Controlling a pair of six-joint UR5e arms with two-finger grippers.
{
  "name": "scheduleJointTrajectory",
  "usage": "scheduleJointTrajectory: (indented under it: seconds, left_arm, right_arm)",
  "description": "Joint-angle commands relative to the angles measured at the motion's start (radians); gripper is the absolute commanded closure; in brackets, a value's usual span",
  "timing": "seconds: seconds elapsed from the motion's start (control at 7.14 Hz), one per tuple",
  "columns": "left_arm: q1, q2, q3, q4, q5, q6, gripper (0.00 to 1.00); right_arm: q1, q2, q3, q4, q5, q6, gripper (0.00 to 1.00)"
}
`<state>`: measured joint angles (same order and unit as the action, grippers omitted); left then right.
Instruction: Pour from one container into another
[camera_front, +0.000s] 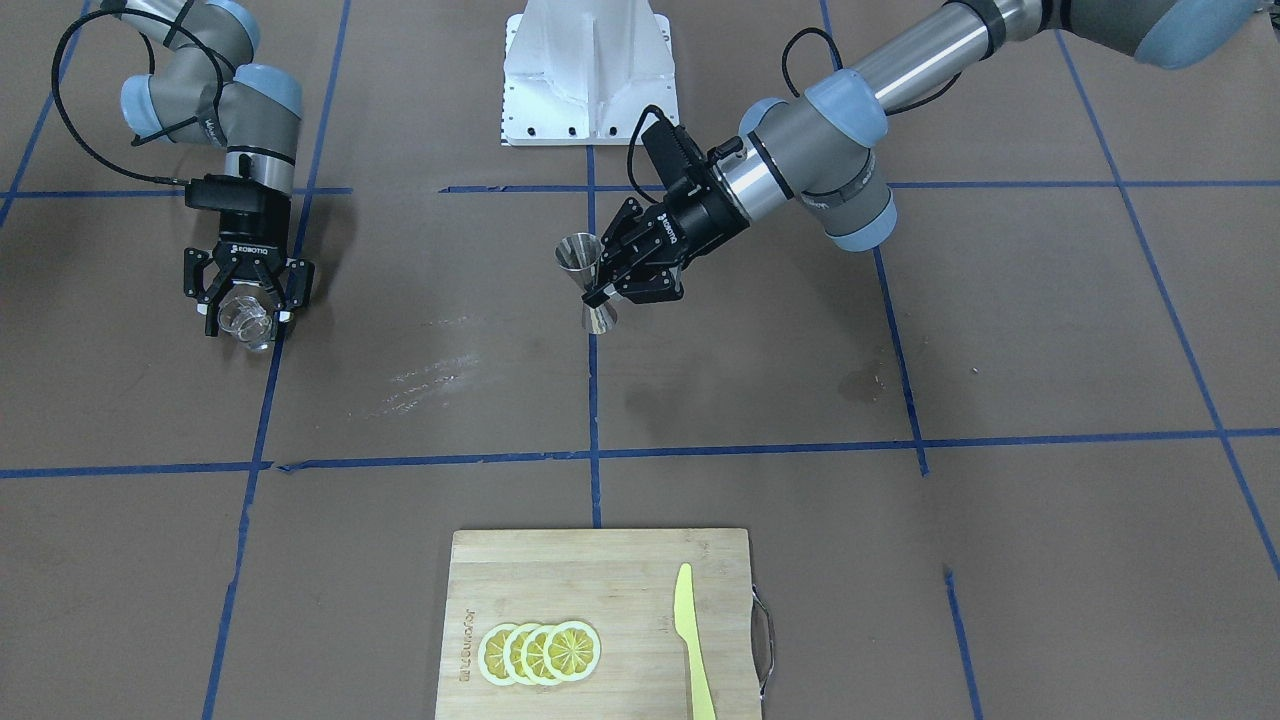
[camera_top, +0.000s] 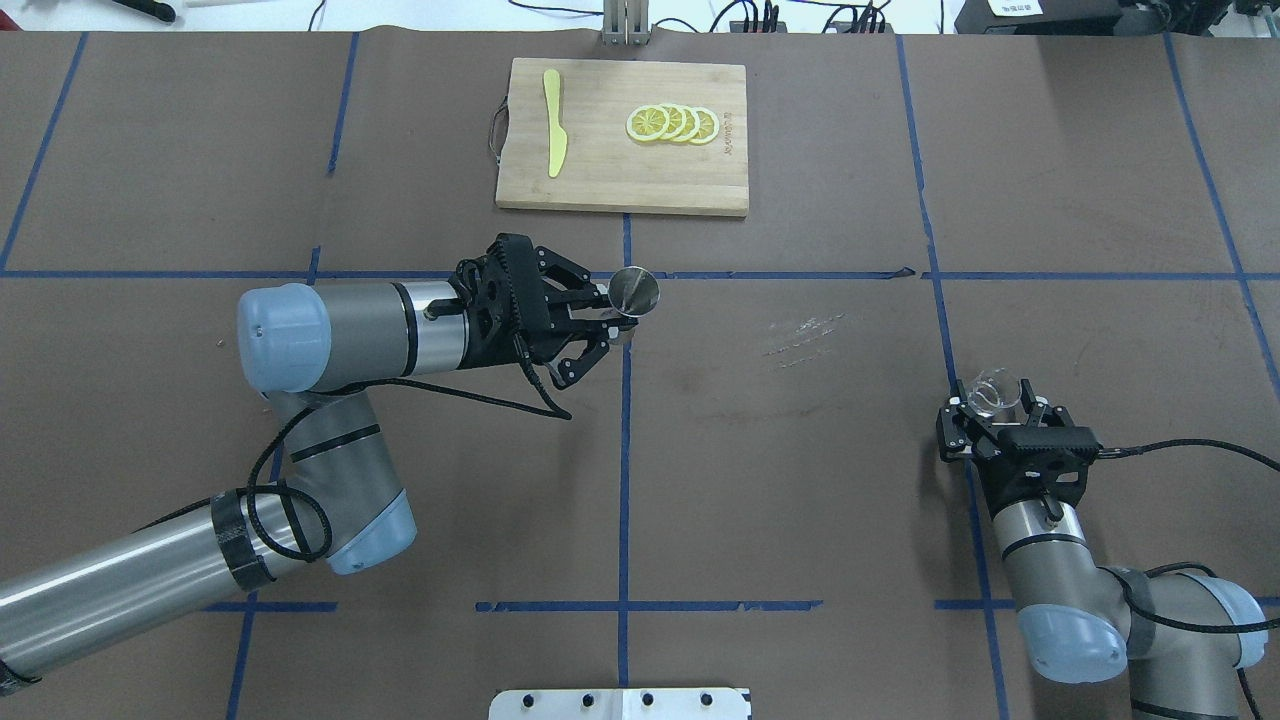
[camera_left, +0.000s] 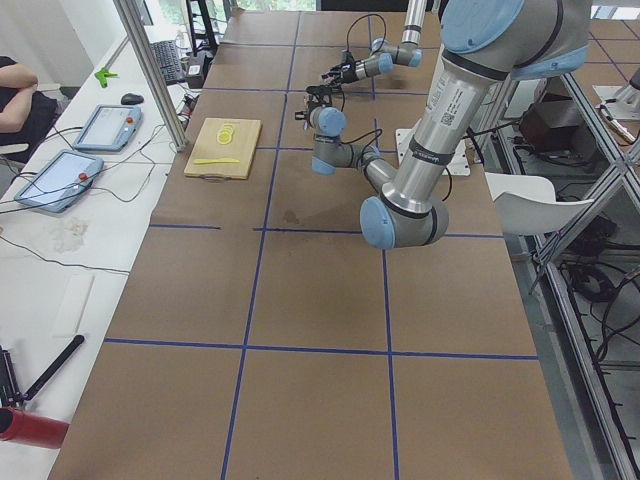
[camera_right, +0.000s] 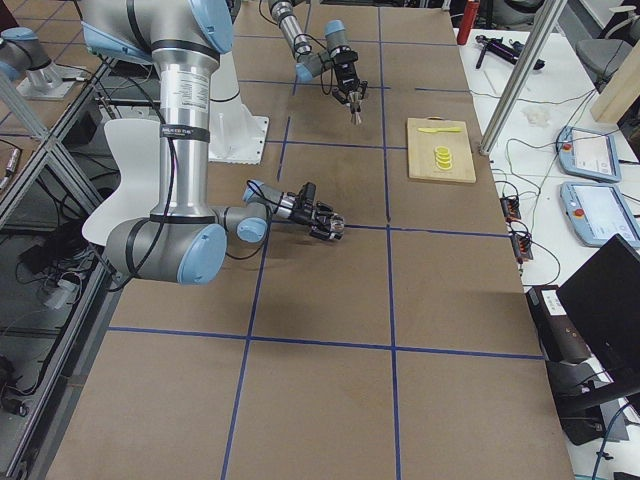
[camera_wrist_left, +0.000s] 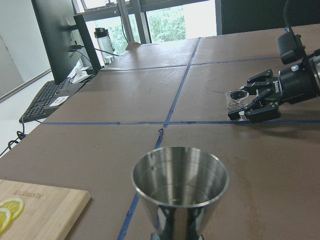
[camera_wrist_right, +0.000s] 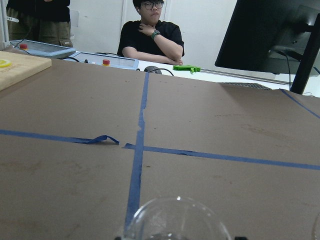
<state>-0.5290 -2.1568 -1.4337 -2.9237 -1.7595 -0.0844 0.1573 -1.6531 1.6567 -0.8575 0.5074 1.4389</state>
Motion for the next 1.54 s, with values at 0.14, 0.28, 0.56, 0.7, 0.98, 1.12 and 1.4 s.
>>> scheduleJointTrajectory:
  seconds: [0.14,0.28,0.56,0.7,0.98,1.12,1.4]
  left_arm:
    - [0.000,0.000,0.001,0.000,0.000,0.000,1.00]
    - [0.000,0.000,0.001,0.000,0.000,0.000,1.00]
    - [0.000,0.000,-0.001,0.000,0.000,0.000,1.00]
    - [0.000,0.000,-0.001,0.000,0.000,0.000,1.00]
    - [-0.002,0.000,0.001,-0.002,-0.002,0.000,1.00]
    - [-0.002,0.002,-0.001,-0.003,-0.002,0.000,1.00]
    - [-0.002,0.002,-0.001,-0.005,-0.003,0.003,1.00]
  right_arm:
    - [-0.002,0.004,0.002,0.000,0.000,0.000,0.35]
    - [-0.004,0.006,0.002,0.000,0.000,0.000,0.48]
    - [-0.004,0.004,0.002,0.002,0.000,0.000,1.00]
    - [-0.002,0.004,0.002,0.003,-0.009,0.000,1.00]
    - [-0.001,-0.003,0.005,0.064,-0.032,-0.014,1.00]
    - [0.001,-0.005,0.006,0.080,-0.035,-0.021,1.00]
    - [0.004,-0.017,-0.021,0.344,-0.035,-0.181,1.00]
